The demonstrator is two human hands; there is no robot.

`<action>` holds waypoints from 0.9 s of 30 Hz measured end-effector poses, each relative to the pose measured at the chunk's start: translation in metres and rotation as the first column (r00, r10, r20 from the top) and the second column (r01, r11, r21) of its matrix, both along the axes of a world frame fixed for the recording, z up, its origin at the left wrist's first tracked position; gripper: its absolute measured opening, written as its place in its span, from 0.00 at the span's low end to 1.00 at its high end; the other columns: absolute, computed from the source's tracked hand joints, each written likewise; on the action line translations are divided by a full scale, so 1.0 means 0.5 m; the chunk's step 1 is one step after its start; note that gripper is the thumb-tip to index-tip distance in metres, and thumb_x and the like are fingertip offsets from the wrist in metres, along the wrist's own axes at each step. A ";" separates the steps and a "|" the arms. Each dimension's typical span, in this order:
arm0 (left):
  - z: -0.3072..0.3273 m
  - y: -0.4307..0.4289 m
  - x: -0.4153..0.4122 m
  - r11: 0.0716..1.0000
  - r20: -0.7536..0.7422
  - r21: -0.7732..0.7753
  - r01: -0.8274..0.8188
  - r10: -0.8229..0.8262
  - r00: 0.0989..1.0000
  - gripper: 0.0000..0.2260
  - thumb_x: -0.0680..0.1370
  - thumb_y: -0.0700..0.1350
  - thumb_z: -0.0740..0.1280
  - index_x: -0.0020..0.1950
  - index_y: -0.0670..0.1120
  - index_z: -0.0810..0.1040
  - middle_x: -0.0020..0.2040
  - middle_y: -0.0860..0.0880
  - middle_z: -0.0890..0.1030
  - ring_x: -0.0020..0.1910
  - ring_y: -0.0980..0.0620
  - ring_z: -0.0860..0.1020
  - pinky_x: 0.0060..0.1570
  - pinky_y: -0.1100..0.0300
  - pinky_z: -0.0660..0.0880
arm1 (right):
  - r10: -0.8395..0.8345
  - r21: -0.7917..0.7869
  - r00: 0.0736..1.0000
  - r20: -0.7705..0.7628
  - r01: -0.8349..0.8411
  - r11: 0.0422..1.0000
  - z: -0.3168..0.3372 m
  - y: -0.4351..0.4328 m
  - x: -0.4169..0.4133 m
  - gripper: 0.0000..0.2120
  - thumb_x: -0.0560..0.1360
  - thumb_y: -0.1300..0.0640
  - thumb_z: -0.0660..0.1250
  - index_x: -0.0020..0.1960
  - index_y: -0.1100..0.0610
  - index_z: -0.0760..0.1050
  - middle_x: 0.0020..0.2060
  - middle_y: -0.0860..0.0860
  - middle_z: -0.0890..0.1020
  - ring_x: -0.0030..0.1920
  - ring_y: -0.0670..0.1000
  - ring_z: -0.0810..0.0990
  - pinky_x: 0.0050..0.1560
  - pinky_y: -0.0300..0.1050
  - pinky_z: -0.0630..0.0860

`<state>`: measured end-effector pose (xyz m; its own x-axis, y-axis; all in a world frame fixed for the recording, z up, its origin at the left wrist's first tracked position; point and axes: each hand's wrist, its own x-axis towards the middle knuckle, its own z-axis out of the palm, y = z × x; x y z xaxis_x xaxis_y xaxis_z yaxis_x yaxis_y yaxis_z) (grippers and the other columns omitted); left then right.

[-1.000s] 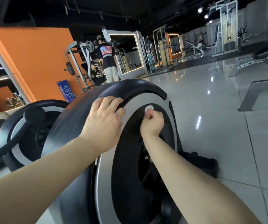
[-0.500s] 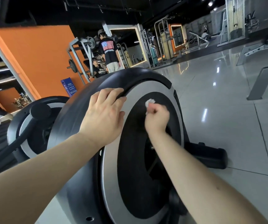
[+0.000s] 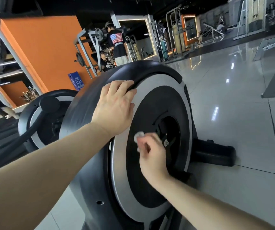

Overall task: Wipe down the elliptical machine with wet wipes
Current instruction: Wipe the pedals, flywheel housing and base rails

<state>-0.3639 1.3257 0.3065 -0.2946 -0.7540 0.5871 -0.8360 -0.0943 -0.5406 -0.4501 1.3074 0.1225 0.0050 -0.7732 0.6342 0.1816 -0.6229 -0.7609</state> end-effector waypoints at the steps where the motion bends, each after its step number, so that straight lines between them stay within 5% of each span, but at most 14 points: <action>1: 0.000 0.001 0.001 1.000 0.002 0.003 0.004 -0.004 1.000 0.21 0.79 0.47 0.65 0.72 0.45 0.76 0.74 0.46 0.71 0.72 0.41 0.67 0.71 0.45 0.63 | 0.047 0.024 0.999 -0.021 -0.047 0.999 -0.024 0.022 0.000 0.09 0.78 0.71 0.67 0.42 0.60 0.77 0.45 0.50 0.78 0.43 0.50 0.79 0.43 0.48 0.78; 5: 0.002 0.014 -0.001 1.000 0.030 0.010 -0.004 0.004 1.000 0.22 0.79 0.47 0.66 0.73 0.45 0.74 0.76 0.45 0.69 0.74 0.41 0.67 0.72 0.44 0.60 | 0.029 0.078 0.999 0.016 -0.030 0.996 0.031 -0.003 0.001 0.09 0.79 0.66 0.68 0.42 0.56 0.80 0.42 0.48 0.78 0.41 0.46 0.79 0.44 0.39 0.74; 9: -0.020 0.054 -0.011 1.000 0.070 0.020 -0.018 0.016 0.997 0.24 0.79 0.47 0.65 0.75 0.46 0.72 0.78 0.44 0.67 0.75 0.40 0.65 0.75 0.42 0.57 | -0.079 0.073 0.992 0.093 0.073 0.995 0.147 -0.088 -0.003 0.05 0.80 0.63 0.68 0.51 0.56 0.82 0.47 0.46 0.78 0.45 0.46 0.82 0.48 0.40 0.80; 14: -0.067 0.104 0.001 0.998 0.148 0.058 0.013 -0.022 0.989 0.21 0.76 0.45 0.66 0.69 0.45 0.77 0.76 0.43 0.70 0.74 0.41 0.67 0.75 0.41 0.59 | -0.010 -0.022 0.997 -0.075 0.008 1.000 -0.001 0.024 -0.003 0.10 0.81 0.65 0.66 0.43 0.57 0.77 0.42 0.45 0.75 0.43 0.47 0.78 0.49 0.40 0.75; 20: -0.100 0.128 0.011 0.998 0.159 0.069 -0.005 -0.006 0.987 0.18 0.79 0.44 0.64 0.68 0.43 0.79 0.75 0.43 0.71 0.77 0.41 0.66 0.76 0.40 0.59 | 0.134 0.151 0.980 -0.147 -0.111 0.982 -0.069 0.052 -0.007 0.17 0.72 0.76 0.63 0.39 0.55 0.78 0.42 0.45 0.77 0.43 0.48 0.80 0.45 0.37 0.74; 24: -0.108 0.122 0.008 0.999 0.177 0.040 -0.033 0.026 0.984 0.18 0.79 0.43 0.63 0.69 0.43 0.78 0.76 0.43 0.70 0.78 0.41 0.64 0.76 0.39 0.58 | -0.061 0.061 0.995 -0.080 0.066 0.996 0.035 -0.064 -0.016 0.11 0.77 0.66 0.68 0.38 0.55 0.81 0.39 0.51 0.78 0.41 0.49 0.78 0.44 0.42 0.75; 27: -0.117 0.121 0.006 0.998 0.210 0.027 -0.065 0.058 0.976 0.19 0.81 0.43 0.59 0.72 0.43 0.76 0.77 0.43 0.69 0.79 0.41 0.61 0.77 0.40 0.56 | -0.178 0.199 0.984 -0.018 0.178 0.964 0.103 -0.191 -0.021 0.11 0.77 0.64 0.68 0.37 0.56 0.81 0.41 0.54 0.80 0.43 0.56 0.81 0.45 0.45 0.77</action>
